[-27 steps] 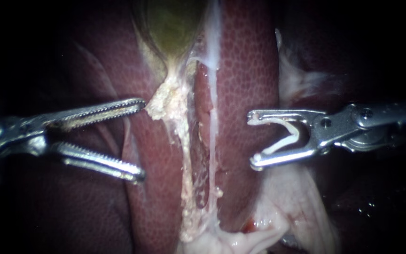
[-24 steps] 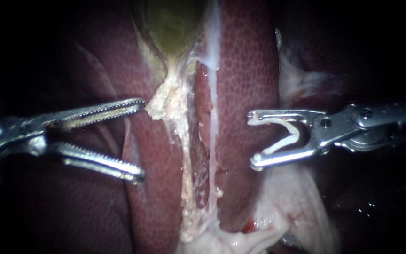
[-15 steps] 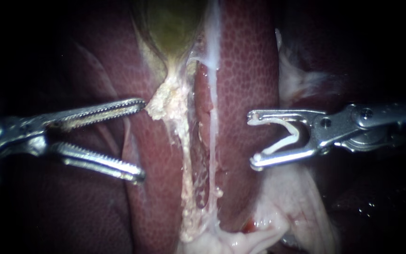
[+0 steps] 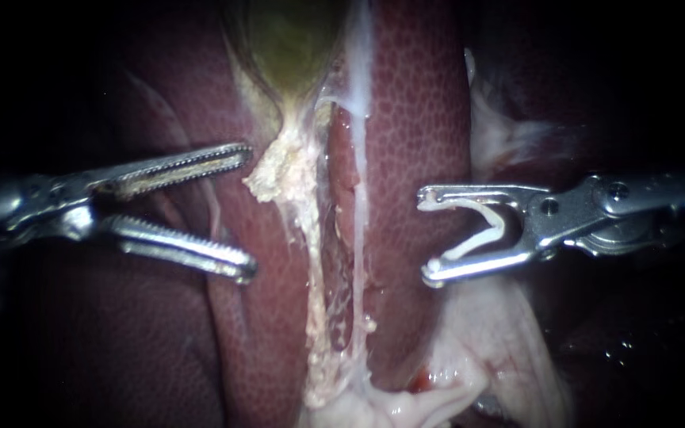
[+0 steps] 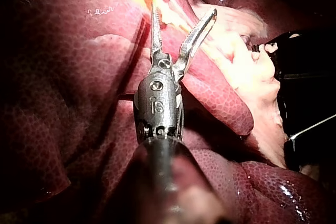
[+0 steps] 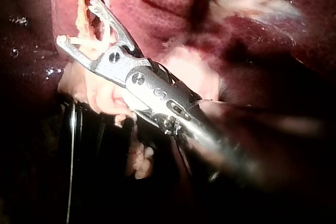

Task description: Grabbing gallbladder

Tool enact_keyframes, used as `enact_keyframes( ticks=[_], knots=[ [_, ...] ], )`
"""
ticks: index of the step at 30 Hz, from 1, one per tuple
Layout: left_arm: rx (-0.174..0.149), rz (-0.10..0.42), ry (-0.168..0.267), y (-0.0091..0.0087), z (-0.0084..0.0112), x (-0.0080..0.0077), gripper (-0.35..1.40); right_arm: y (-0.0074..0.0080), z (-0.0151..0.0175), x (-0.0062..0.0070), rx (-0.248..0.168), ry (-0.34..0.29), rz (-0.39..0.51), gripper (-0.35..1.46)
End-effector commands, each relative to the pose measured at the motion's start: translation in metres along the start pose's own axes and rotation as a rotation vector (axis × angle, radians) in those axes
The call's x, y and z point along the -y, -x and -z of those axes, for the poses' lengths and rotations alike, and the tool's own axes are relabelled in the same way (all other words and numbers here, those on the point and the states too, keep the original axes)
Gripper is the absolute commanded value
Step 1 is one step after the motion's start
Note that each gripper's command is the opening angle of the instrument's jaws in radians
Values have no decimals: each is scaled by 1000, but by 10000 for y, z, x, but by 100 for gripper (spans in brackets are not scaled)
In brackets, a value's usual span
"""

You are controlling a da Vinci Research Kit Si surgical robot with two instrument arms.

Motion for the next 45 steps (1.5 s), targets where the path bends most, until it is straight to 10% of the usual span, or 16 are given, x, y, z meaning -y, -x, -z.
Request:
enact_keyframes(
  ticks=[1, 14, 20, 36, 45],
  knots=[
    [-1, 1, 2, -1, -1, -2, 71, 0, 0, 0, 0, 0, 0, 59],
    [-3, 12, 45, -16, -22, -22, 49, 0, 0, 1, 0, 0, 0, 59],
    [-55, 10, 58, -24, -20, -25, -35, -1, 0, 1, 0, 0, 0, 59],
    [-75, 47, 64, -17, -10, -17, -35, -1, 0, 1, 0, -1, 0, 58],
    [-64, 68, 80, 19, 19, -23, -35, -1, 1, 1, 0, -1, 0, 58]
  ],
)
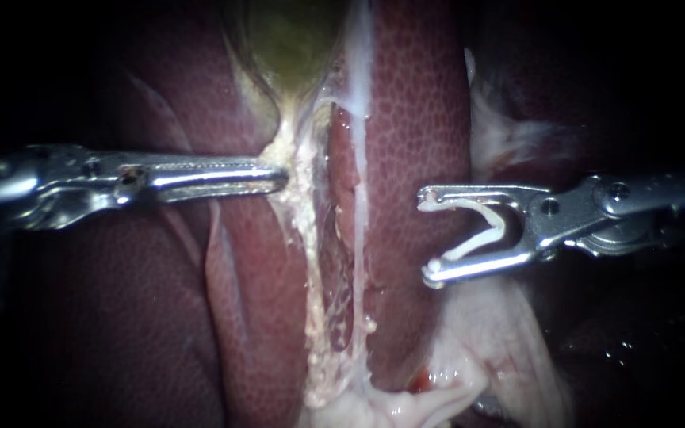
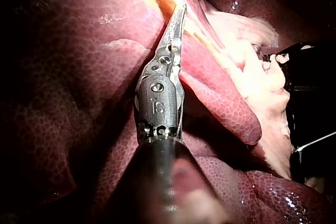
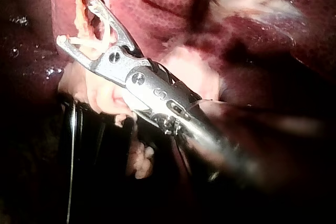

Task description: Grabbing gallbladder

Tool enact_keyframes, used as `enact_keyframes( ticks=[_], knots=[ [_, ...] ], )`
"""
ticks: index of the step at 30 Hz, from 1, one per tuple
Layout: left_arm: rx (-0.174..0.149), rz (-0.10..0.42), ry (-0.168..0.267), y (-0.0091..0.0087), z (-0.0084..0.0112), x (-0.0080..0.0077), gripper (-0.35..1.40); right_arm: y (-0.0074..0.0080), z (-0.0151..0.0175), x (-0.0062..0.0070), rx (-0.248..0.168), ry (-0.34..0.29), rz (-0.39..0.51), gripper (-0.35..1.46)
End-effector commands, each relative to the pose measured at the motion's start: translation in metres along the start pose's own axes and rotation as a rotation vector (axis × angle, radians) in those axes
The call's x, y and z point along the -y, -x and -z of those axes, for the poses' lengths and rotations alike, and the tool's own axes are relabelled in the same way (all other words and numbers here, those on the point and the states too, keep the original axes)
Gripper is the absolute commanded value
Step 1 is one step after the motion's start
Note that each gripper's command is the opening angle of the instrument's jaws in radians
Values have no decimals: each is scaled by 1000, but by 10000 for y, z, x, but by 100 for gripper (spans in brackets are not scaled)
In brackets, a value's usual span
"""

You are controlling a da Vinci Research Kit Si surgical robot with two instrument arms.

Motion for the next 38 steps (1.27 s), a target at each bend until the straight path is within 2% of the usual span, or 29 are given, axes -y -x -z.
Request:
enact_keyframes(
  ticks=[1, 6, 12, 17, 38],
  knots=[
    [7, 3, 2, 4, 4, -1, -35, 0, 0, 0, 0, 0, 0, 58],
    [30, 28, 19, 27, 26, -7, -35, 0, 0, -1, 0, 0, 0, 58],
    [51, 21, 33, 49, 50, -9, -35, 0, 0, -1, 0, 1, 0, 58],
    [50, 22, 39, 49, 55, -9, -35, 0, 0, -1, 0, 1, 0, 58],
    [50, 21, 44, 46, 52, -7, -35, 0, -1, -1, 0, 1, 0, 58]
  ],
)
